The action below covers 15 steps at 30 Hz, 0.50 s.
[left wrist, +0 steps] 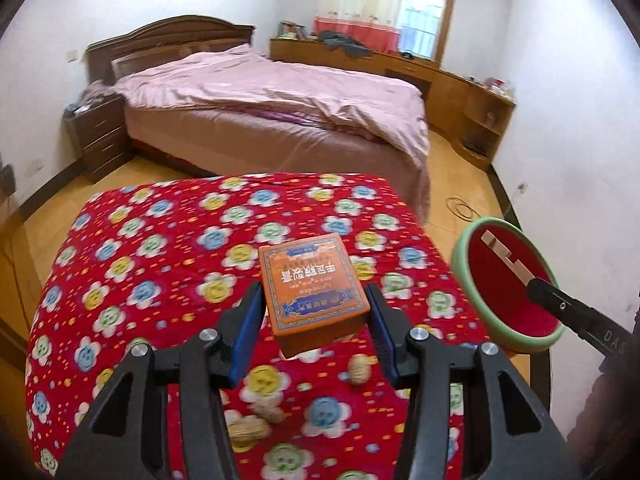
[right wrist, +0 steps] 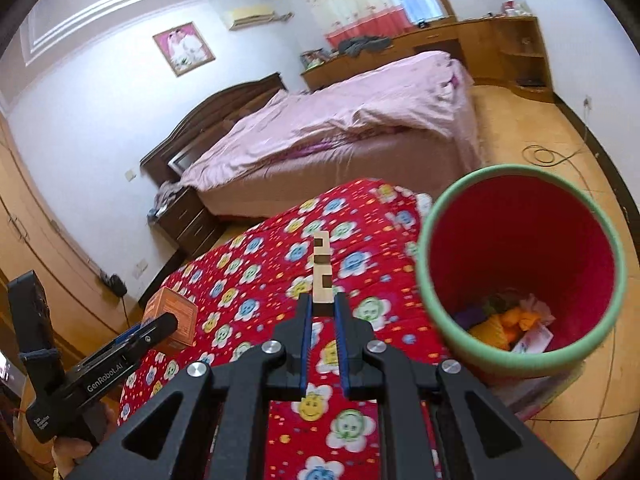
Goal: Collect trash
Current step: 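Carry the orange box and wooden stick over the red bucket with both tools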
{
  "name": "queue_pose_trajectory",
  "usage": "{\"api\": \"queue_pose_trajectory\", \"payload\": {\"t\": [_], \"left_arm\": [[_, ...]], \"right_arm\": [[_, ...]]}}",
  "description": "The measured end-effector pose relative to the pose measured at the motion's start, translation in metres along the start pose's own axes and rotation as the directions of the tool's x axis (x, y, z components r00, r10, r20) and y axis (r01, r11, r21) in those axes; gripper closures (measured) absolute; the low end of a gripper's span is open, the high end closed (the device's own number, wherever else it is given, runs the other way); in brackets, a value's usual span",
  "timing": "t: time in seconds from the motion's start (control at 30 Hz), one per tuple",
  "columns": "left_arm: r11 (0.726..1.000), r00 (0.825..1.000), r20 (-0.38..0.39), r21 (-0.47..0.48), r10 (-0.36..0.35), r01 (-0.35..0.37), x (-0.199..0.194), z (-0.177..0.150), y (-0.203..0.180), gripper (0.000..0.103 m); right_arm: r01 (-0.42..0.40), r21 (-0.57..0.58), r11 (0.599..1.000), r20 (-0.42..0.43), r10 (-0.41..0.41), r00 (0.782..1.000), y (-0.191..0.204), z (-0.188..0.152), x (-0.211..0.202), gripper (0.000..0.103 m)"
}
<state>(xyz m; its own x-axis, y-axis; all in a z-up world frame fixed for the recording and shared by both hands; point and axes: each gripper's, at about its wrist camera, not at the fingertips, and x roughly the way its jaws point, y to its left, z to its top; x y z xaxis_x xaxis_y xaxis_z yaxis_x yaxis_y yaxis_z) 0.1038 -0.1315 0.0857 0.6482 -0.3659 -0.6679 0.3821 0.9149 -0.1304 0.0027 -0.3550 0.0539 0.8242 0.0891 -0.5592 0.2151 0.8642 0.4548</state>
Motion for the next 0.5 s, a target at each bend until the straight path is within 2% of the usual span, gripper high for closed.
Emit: {"api": "queue_pose_trajectory", "payload": {"t": [0.3, 0.5], "left_arm": [[0.990, 0.997, -0.024, 0.119, -0.070, 0.073, 0.017, 0.014, -0.061, 0.052], [0.978, 0.991, -0.052, 0.160, -0.124, 0.131, 0.035, 0.017, -0.094, 0.052]], "right_arm": [[0.045, 0.082, 0.996, 0.062, -0.050, 0.997, -0.043, 0.007, -0.025, 0.090], [0.087, 0.132, 0.987, 0.080, -0.098, 0.992, -0.072, 0.011, -0.032, 0.090]]}}
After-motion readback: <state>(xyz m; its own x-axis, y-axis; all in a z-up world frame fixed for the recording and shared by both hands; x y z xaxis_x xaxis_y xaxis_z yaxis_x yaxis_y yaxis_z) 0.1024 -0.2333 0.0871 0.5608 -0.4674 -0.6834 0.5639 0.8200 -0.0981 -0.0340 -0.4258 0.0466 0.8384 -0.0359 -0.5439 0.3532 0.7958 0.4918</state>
